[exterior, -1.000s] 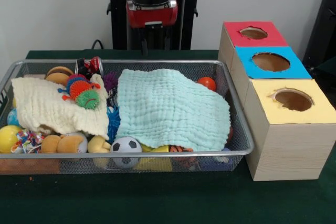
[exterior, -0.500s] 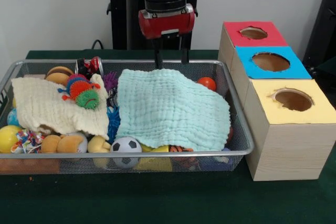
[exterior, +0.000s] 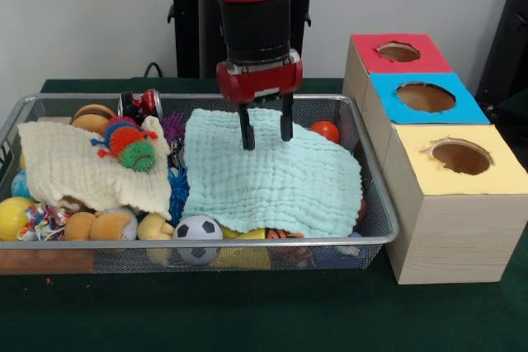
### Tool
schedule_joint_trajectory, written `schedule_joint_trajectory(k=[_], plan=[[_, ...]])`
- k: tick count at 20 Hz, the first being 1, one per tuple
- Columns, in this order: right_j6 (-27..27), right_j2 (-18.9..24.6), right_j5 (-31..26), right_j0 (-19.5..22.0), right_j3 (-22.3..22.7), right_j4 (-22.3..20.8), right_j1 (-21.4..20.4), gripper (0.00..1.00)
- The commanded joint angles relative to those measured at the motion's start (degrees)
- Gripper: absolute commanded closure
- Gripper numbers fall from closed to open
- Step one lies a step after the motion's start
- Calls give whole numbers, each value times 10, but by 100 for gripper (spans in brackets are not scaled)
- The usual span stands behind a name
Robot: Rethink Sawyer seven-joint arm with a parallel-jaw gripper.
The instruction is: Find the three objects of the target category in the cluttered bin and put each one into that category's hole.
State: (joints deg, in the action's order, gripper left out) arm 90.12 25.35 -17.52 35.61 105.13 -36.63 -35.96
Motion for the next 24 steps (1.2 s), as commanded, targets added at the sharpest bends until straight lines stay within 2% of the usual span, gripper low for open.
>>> schedule_joint_trajectory(k=[1,4,7,8,12,14,15,17,19,22,24], plan=[[-42,-6,34,7,-88,-93,98,0],[-53,5,3,20,-91,-94,117,0],[-36,-6,-4,11,-90,-96,125,0],[-28,-12,-6,7,-89,-94,127,100],[8,-39,-8,-18,-80,-86,115,100],[10,-33,4,-13,-65,-82,100,100],[8,-20,-11,-6,-36,-65,66,100],[-18,15,-89,15,31,-5,-39,100],[-77,36,-188,30,56,49,-123,100],[-168,31,-300,34,36,64,-176,100],[-203,37,-319,49,15,47,-180,100]])
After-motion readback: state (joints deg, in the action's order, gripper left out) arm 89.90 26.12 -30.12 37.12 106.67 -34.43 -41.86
